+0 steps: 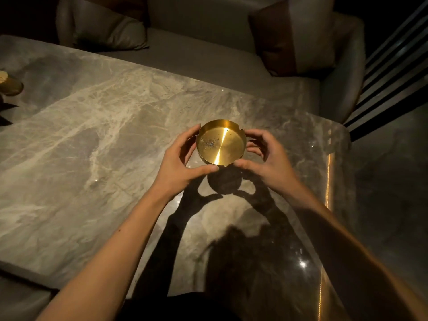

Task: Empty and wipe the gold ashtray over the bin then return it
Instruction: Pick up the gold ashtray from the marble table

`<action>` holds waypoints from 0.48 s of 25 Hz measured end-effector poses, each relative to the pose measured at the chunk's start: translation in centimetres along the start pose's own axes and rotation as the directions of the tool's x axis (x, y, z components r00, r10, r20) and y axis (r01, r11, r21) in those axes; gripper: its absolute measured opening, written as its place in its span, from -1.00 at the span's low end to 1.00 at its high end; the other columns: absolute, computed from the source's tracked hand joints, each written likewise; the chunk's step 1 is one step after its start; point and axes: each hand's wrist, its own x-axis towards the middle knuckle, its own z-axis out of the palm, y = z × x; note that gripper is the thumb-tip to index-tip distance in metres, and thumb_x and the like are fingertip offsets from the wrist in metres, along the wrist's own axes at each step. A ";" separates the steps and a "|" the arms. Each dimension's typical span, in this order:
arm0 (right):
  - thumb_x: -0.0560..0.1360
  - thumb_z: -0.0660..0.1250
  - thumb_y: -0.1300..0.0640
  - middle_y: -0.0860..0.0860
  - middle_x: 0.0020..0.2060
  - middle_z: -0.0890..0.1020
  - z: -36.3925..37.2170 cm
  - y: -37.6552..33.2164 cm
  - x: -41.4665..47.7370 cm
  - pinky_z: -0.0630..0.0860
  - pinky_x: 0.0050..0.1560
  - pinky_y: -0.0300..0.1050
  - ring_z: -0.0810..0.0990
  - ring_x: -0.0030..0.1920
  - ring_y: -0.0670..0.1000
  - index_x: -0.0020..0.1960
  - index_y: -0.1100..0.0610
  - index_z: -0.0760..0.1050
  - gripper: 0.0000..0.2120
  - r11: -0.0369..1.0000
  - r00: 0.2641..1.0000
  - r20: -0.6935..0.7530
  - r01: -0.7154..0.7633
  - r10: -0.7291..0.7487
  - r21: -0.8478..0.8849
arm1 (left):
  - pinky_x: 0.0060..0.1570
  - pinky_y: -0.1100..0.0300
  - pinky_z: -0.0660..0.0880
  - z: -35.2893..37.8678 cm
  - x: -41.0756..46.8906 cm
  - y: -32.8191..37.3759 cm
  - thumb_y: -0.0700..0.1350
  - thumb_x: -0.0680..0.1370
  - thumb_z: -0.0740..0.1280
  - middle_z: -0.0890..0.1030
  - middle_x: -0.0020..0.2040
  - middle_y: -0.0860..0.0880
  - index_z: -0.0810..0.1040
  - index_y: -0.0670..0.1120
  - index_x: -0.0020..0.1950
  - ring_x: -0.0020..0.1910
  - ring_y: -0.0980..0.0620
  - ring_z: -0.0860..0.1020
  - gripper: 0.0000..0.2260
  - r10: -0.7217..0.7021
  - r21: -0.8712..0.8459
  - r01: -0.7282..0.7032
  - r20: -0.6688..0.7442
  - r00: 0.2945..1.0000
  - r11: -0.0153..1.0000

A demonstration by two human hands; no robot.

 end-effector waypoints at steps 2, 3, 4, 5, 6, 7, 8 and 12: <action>0.21 0.61 0.05 0.02 0.24 0.50 -1.2 0.0 -1.4 0.55 0.21 -0.08 0.56 0.17 0.00 0.35 -0.03 0.38 -0.23 1.000 1.000 0.001 0.002 -0.002 -0.019 | 0.39 0.32 0.33 2.2 -1.0 0.8 -0.29 0.21 0.62 0.42 0.44 -0.04 0.30 -0.09 0.49 0.45 0.17 0.39 -0.10 0.007 -0.018 -0.007 -0.018 1.000 1.000; 0.18 0.60 -0.01 0.03 0.25 0.49 -1.6 0.0 -2.0 0.55 0.18 -0.13 0.56 0.17 -0.01 0.37 -0.05 0.37 -0.20 1.000 1.000 0.000 0.008 -0.008 -0.030 | 0.40 0.30 0.34 2.9 -1.5 1.0 -0.30 0.20 0.62 0.42 0.44 -0.05 0.30 -0.09 0.48 0.45 0.15 0.39 -0.09 0.003 -0.029 -0.003 -0.027 1.000 1.000; 0.17 0.58 -0.05 0.04 0.24 0.47 -1.9 -0.1 -2.5 0.55 0.17 -0.17 0.55 0.17 -0.04 0.38 -0.04 0.37 -0.18 0.999 1.000 0.004 0.017 -0.017 -0.033 | 0.42 0.25 0.34 3.4 -1.8 1.2 -0.31 0.19 0.64 0.43 0.43 -0.06 0.31 -0.10 0.46 0.45 0.13 0.39 -0.10 -0.004 -0.034 0.003 -0.030 1.000 0.999; 0.17 0.58 -0.03 0.05 0.23 0.47 -2.2 -0.2 -2.9 0.55 0.16 -0.18 0.56 0.16 -0.05 0.38 -0.02 0.38 -0.19 0.999 1.000 0.013 0.025 -0.025 -0.028 | 0.43 0.21 0.35 3.7 -2.1 1.3 -0.29 0.18 0.65 0.44 0.42 -0.06 0.33 -0.11 0.44 0.44 0.11 0.41 -0.11 -0.006 -0.035 0.006 -0.024 1.000 0.999; 0.19 0.59 0.02 0.07 0.22 0.48 -2.5 -0.2 -3.2 0.55 0.15 -0.19 0.57 0.13 -0.03 0.37 0.01 0.40 -0.21 1.000 0.999 0.023 0.027 -0.027 -0.013 | 0.44 0.17 0.35 3.9 -2.1 1.4 -0.27 0.18 0.65 0.46 0.40 -0.05 0.35 -0.12 0.43 0.43 0.09 0.42 -0.13 -0.007 -0.033 0.006 -0.014 1.000 0.999; 0.22 0.60 0.09 0.09 0.22 0.49 -2.9 -0.2 -3.4 0.56 0.13 -0.17 0.58 0.09 0.01 0.36 0.03 0.41 -0.25 1.000 0.999 0.031 0.019 -0.019 0.004 | 0.44 0.15 0.36 3.9 -2.1 1.6 -0.25 0.18 0.65 0.48 0.38 -0.05 0.36 -0.14 0.41 0.42 0.09 0.44 -0.14 -0.009 -0.028 0.009 0.000 1.000 1.000; 0.25 0.59 0.16 0.11 0.21 0.51 -3.3 -0.3 -3.6 0.57 0.12 -0.14 0.58 0.07 0.08 0.35 0.04 0.41 -0.28 1.000 0.999 0.034 0.004 -0.005 0.023 | 0.44 0.14 0.37 3.9 -2.0 1.8 -0.25 0.18 0.64 0.50 0.37 -0.04 0.38 -0.14 0.41 0.41 0.08 0.45 -0.16 -0.010 -0.026 0.010 0.023 1.000 1.000; 0.31 0.54 0.29 0.11 0.12 0.60 -4.4 -0.8 -4.2 0.57 0.13 -0.06 0.61 0.02 0.08 0.35 0.08 0.40 -0.33 0.993 0.996 -0.008 -0.088 0.089 0.082 | 0.43 0.17 0.36 3.4 0.0 2.5 -0.09 0.19 0.64 0.48 0.38 -0.03 0.38 -0.12 0.45 0.41 0.10 0.45 -0.12 -0.004 -0.011 0.006 0.153 0.988 1.000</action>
